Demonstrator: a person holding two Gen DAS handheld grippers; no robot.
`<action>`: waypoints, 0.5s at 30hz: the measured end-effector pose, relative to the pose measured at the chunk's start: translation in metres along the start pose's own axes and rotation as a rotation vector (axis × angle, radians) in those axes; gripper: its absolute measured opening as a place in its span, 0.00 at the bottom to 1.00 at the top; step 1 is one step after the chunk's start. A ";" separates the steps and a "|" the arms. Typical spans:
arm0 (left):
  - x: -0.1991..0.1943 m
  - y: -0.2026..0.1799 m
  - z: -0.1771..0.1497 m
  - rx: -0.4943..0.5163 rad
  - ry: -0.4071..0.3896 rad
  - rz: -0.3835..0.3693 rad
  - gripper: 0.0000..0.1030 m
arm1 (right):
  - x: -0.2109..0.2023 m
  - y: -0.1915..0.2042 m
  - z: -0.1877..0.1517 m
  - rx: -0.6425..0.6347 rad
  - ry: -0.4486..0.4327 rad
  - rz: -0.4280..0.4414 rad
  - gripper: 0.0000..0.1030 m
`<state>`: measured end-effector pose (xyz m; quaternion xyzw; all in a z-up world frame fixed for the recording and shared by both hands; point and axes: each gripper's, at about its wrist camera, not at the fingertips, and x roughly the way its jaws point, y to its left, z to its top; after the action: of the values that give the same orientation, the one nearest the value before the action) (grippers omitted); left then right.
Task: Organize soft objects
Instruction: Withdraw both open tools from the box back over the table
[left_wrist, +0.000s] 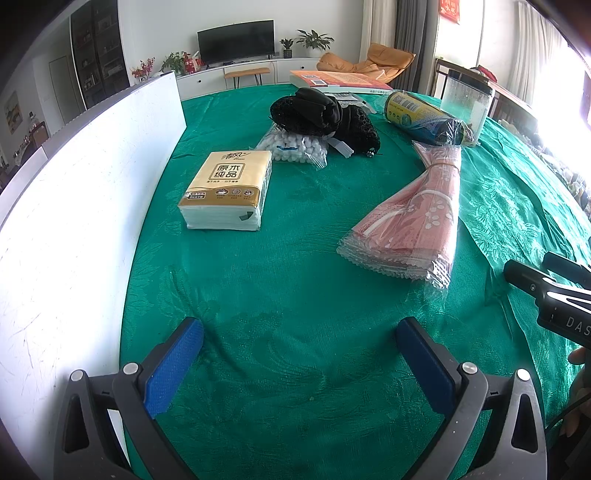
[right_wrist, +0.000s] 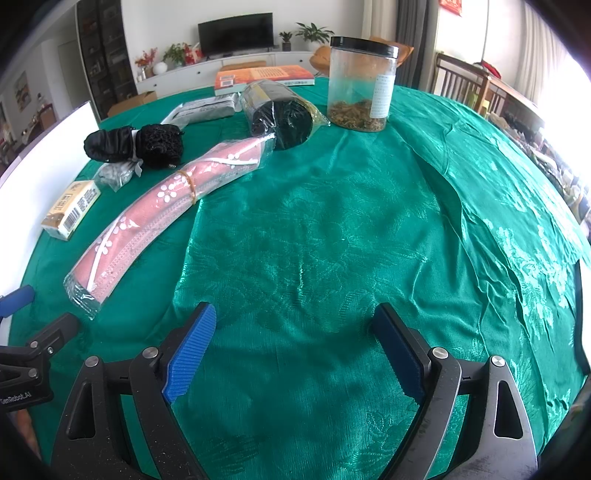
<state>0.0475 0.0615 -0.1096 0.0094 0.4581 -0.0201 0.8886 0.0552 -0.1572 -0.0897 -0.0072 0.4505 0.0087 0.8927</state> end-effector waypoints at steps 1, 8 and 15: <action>0.000 0.000 0.000 0.000 0.000 0.000 1.00 | 0.000 0.000 0.000 0.000 0.000 0.000 0.86; 0.000 0.000 0.000 0.000 -0.001 0.000 1.00 | 0.000 0.000 0.004 0.010 0.024 0.014 0.87; 0.000 0.000 -0.001 0.000 -0.001 -0.001 1.00 | -0.015 0.057 0.065 -0.013 -0.001 0.284 0.86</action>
<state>0.0472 0.0616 -0.1101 0.0092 0.4578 -0.0206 0.8888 0.0972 -0.0988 -0.0400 0.0511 0.4464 0.1378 0.8827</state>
